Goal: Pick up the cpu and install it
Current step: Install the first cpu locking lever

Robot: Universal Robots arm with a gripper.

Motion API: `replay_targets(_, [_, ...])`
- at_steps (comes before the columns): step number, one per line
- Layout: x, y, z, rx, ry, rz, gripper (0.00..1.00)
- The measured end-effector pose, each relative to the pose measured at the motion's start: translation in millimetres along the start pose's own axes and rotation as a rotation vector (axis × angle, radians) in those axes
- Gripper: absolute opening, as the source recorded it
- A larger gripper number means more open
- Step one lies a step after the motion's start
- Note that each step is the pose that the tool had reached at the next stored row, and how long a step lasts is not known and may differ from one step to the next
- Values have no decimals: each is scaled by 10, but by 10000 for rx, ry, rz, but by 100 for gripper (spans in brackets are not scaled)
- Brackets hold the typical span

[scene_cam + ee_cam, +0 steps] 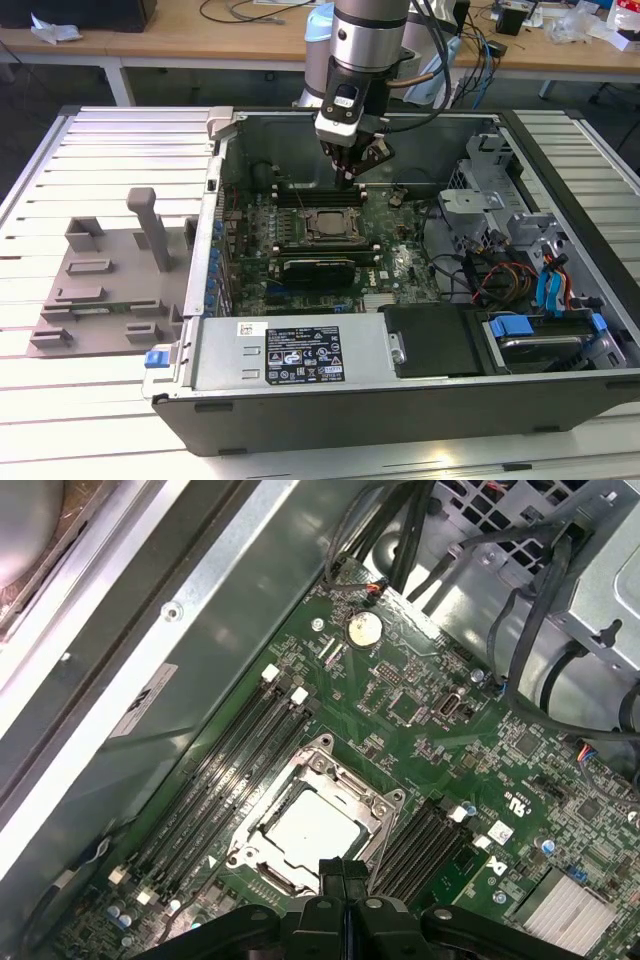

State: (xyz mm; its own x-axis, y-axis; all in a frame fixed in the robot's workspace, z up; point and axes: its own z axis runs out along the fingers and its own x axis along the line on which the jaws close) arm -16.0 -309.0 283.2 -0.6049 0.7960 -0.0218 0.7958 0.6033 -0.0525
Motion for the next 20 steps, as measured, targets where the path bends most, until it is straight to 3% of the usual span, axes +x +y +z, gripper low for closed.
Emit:
replay_targets(10, [0, 0, 0, -13, -31, -590, 11])
replay_targets(20, [0, 0, 0, -40, -96, -1824, 11])
